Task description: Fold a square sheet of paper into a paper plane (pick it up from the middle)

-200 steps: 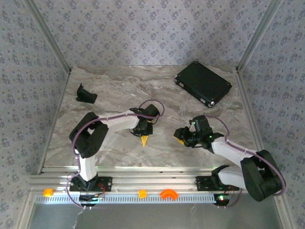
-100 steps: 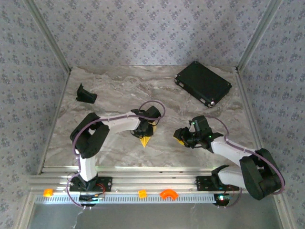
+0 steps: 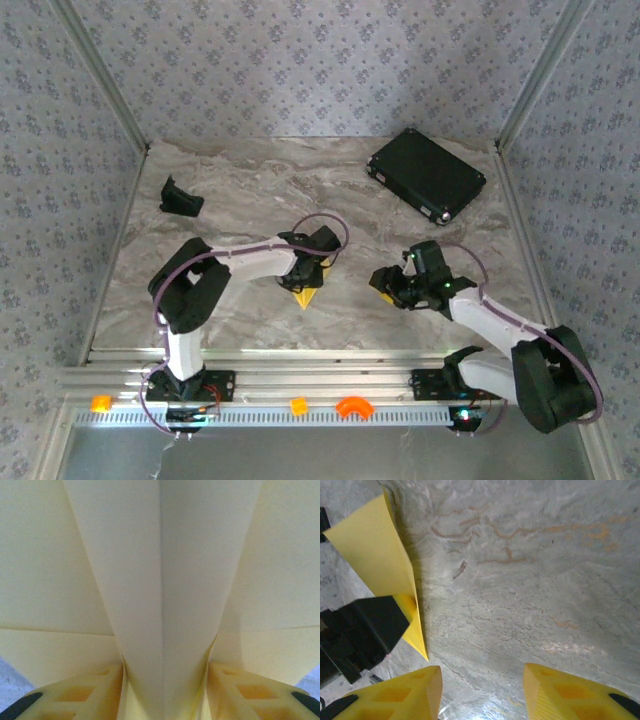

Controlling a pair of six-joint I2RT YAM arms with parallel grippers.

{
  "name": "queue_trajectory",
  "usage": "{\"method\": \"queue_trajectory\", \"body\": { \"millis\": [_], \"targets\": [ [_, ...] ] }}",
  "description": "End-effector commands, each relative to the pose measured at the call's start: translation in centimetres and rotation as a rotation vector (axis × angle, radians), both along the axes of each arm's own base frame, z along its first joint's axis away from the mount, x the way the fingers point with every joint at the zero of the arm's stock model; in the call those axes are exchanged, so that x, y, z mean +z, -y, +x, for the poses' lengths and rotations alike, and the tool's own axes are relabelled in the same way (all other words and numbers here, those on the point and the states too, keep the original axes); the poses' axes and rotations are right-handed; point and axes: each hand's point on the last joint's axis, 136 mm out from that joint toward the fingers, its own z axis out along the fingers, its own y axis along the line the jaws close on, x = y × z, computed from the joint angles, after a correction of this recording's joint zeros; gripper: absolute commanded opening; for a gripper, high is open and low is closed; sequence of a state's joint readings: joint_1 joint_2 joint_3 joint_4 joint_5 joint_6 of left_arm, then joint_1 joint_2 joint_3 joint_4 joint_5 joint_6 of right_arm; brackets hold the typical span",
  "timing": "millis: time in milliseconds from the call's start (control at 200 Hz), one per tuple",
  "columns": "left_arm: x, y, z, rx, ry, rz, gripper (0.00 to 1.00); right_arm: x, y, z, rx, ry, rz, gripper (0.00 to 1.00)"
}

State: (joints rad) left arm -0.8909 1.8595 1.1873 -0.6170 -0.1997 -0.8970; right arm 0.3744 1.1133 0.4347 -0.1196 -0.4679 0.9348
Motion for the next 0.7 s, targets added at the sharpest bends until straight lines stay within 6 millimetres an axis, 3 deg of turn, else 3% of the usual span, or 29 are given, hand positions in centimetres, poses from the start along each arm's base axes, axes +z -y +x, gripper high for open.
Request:
{"method": "queue_trajectory", "body": {
  "millis": [0, 230, 400, 495, 600, 695],
  "targets": [
    [1.9, -0.5, -0.6, 0.021, 0.034, -0.003, 0.49, 1.1, 1.5, 0.2, 0.007, 0.041, -0.08, 0.51],
    [4.3, -0.6, -0.6, 0.048, 0.097, -0.032, 0.54, 2.1, 4.2, 0.9, -0.004, 0.063, -0.17, 0.56],
    [7.3, -1.5, 0.0, 0.06, 0.221, -0.08, 0.61, 3.5, 10.1, 2.5, -0.096, 0.108, -0.447, 0.61],
    [9.2, -3.7, 1.0, 0.069, 0.305, -0.067, 0.65, 4.7, 14.0, 4.5, -0.182, 0.212, -0.646, 0.62],
    [11.4, -7.9, 2.5, 0.102, 0.394, -0.017, 0.67, 6.4, 16.2, 6.6, -0.205, 0.342, -0.766, 0.63],
    [12.4, -12.1, 3.9, 0.154, 0.459, 0.0, 0.8, 6.3, 18.3, 8.1, -0.246, 0.439, -0.877, 0.67]
  ]
}}
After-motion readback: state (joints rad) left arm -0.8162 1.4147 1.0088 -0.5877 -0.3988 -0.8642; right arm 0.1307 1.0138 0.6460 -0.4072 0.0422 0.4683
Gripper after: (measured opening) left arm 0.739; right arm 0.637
